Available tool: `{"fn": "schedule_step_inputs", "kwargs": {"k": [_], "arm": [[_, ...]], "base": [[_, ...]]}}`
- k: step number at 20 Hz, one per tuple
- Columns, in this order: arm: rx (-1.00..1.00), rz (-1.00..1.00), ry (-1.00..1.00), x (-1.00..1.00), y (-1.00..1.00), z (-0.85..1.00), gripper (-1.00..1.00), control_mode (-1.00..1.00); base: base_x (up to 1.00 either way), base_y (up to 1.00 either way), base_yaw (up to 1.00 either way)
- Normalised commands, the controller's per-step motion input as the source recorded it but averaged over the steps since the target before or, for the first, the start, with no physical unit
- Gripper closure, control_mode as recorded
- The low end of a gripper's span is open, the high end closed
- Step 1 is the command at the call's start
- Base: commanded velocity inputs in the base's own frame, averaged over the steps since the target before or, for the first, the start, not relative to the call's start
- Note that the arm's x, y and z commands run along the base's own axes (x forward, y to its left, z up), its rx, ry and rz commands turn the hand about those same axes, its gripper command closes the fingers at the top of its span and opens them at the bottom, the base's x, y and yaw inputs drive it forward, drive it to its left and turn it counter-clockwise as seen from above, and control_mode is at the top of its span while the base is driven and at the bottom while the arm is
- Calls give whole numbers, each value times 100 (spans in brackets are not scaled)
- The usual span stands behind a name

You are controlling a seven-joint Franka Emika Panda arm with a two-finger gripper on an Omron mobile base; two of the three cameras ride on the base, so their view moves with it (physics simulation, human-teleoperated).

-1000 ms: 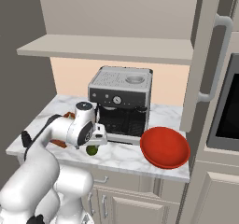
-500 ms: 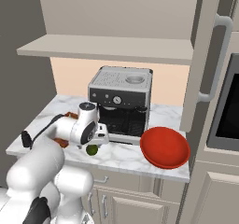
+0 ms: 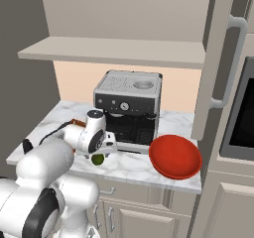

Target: Open the cabinet. Place the bowl and condiment on the counter. Then place the lime and garlic on the cutting board.

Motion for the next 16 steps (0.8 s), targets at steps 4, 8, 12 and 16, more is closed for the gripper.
{"fn": "schedule_step_inputs", "kwargs": {"k": [4, 8, 12, 16], "arm": [[-1, 2, 0, 7, 0, -14, -100, -100], [-2, 3, 0, 3, 0, -16, -100, -100], [-3, 2, 0, 0, 0, -17, -100, -100], [-2, 2, 0, 0, 0, -19, -100, -100]], "base": [[0, 0, 0], [0, 0, 0], [0, 0, 0], [0, 0, 0]]}}
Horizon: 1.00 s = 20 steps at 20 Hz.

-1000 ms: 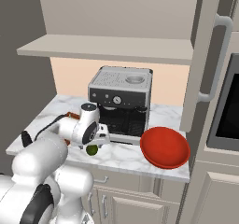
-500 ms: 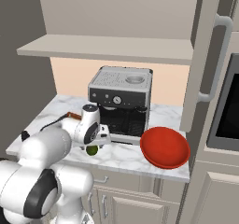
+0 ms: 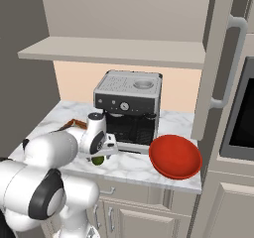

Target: Open the cabinet. Place the bowl and condiment on the counter. Then place the lime and garlic on the cutting board.

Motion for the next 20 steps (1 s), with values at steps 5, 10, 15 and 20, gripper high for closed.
{"fn": "schedule_step_inputs", "kwargs": {"k": [5, 10, 15, 20], "arm": [[-1, 2, 0, 0, 0, -21, -100, -100], [0, 1, 1, 0, 0, -30, -100, -100], [0, 0, 11, 0, 4, -41, 100, -100], [0, 0, 16, -2, 0, -47, 100, -100]], "base": [[0, 0, 0], [0, 0, 0], [0, 0, 0], [0, 0, 0]]}}
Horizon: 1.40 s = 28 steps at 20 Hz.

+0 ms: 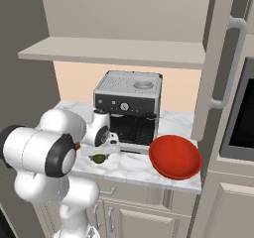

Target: Open the cabinet. Place the bowl and condiment on the counter. Then place the lime and garlic on the cutting board.

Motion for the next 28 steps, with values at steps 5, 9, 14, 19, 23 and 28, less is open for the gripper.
{"fn": "schedule_step_inputs", "kwargs": {"k": [5, 9, 14, 19, 23, 28], "arm": [[7, 0, 2, -25, 2, 27, 100, -100], [6, 0, 0, -23, 30, 42, 100, -100], [5, 0, 0, -23, 46, 45, 100, -100], [4, 0, 0, -6, 48, 39, 100, -100], [1, 0, 0, 1, 46, 3, 100, -100], [0, -5, 0, 28, 47, 0, 100, -100]], "base": [[0, 0, 0], [0, 0, 0], [0, 0, 0], [0, 0, 0], [0, 0, 0], [0, 0, 0]]}}
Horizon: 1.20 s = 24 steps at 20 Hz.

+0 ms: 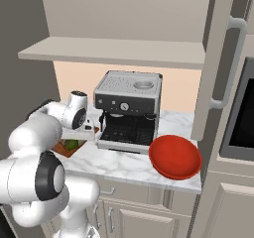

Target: Open the cabinet. Place the bowl and condiment on the counter. Then place the lime and garlic on the cutting board.

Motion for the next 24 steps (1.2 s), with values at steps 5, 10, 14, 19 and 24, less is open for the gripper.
{"fn": "schedule_step_inputs", "kwargs": {"k": [5, 10, 14, 19, 24], "arm": [[0, -10, 0, 50, 42, 0, 100, -100], [0, -12, 0, 40, 33, 0, 100, -100], [0, -12, 0, 32, 28, 0, 100, -100], [0, -11, 0, 29, 15, -13, 100, -100], [0, -9, 0, 29, 7, -30, 100, -100]], "base": [[0, 0, 0], [0, 0, 0], [0, 0, 0], [0, 0, 0], [0, 0, 0]]}}
